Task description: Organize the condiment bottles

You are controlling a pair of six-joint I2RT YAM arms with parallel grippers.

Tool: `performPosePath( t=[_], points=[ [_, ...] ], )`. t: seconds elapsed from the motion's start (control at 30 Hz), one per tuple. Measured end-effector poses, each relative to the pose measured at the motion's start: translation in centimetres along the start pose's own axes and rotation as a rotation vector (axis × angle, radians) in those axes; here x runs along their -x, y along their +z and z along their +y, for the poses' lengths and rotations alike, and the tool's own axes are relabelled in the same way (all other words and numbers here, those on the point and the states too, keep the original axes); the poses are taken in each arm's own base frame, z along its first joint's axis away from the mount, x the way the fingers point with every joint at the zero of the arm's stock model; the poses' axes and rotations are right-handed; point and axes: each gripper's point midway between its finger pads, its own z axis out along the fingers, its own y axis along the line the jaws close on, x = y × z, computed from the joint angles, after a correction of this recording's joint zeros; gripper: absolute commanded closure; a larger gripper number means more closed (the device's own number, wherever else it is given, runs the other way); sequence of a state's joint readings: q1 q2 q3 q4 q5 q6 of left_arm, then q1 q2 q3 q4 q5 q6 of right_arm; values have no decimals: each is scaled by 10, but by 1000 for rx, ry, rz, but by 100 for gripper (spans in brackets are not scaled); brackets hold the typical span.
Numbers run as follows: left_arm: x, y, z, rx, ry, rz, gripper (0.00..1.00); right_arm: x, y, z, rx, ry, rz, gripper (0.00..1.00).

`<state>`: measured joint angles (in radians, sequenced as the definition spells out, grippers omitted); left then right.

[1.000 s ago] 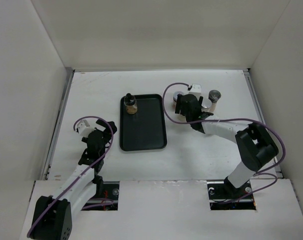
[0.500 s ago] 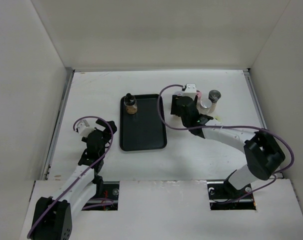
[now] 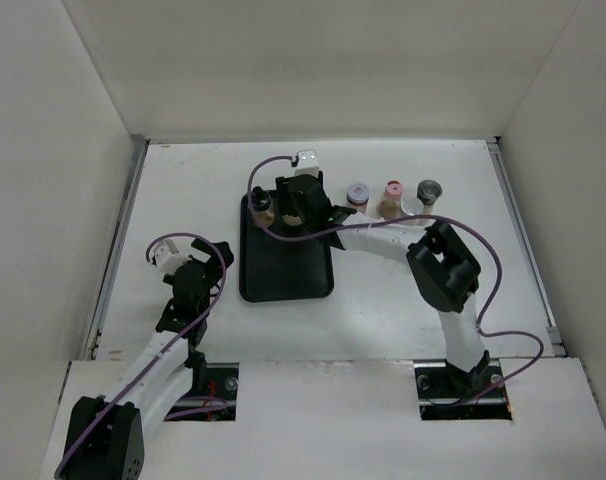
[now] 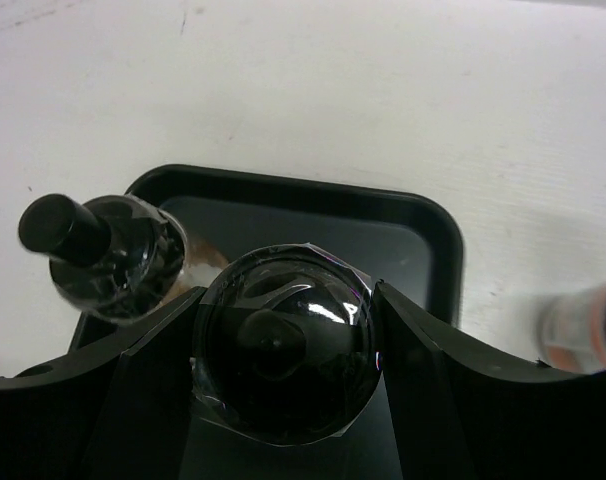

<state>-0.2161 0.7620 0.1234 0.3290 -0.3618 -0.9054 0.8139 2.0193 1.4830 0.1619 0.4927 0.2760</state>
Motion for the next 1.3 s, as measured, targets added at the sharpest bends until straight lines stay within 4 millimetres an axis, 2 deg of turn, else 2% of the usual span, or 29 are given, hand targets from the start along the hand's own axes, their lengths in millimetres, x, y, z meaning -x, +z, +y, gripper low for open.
performPosePath(
  t=[0.17, 0.27, 0.33, 0.43, 0.57, 0.63, 0.7, 0.8, 0.87, 0.93, 1.03, 1.13, 1.2, 1.3],
  points=[
    [-1, 1, 1, 4, 2, 4, 0, -21, 27, 12, 12, -21, 40, 45],
    [-3, 1, 3, 10, 6, 11, 0, -25, 35, 17, 17, -23, 43, 32],
    [-4, 2, 3, 12, 7, 14, 0, -24, 36, 19, 20, -16, 41, 19],
    [-7, 2, 5, 17, 10, 23, 0, -22, 37, 20, 22, -2, 35, 11],
    [-7, 3, 5, 16, 10, 23, 0, -17, 26, 16, 27, 8, 32, 8],
    [-7, 3, 4, 13, 9, 21, 0, -11, 10, 10, 33, 13, 29, 9],
    [-6, 3, 4, 14, 9, 21, 0, 5, -9, 4, 40, 28, 3, 15],
    [-6, 3, 4, 12, 9, 20, 0, 35, -36, -11, 46, 63, -62, 32],
    [-6, 3, 4, 12, 8, 20, 0, 54, -48, -28, 32, 100, -112, 32],
    [-6, 3, 3, 11, 8, 19, 0, 63, -51, -53, -11, 125, -141, 26],
    [-6, 3, 4, 13, 9, 20, 0, 56, -42, -97, -111, 137, -134, 12],
    [-7, 3, 4, 16, 10, 23, 0, 38, -34, -133, -201, 132, -102, 7],
    [-7, 4, 4, 15, 10, 22, 0, 29, -29, -147, -239, 130, -80, 5],
    [-7, 3, 4, 14, 10, 21, 0, 15, -22, -156, -263, 124, -48, 4]
  ],
)
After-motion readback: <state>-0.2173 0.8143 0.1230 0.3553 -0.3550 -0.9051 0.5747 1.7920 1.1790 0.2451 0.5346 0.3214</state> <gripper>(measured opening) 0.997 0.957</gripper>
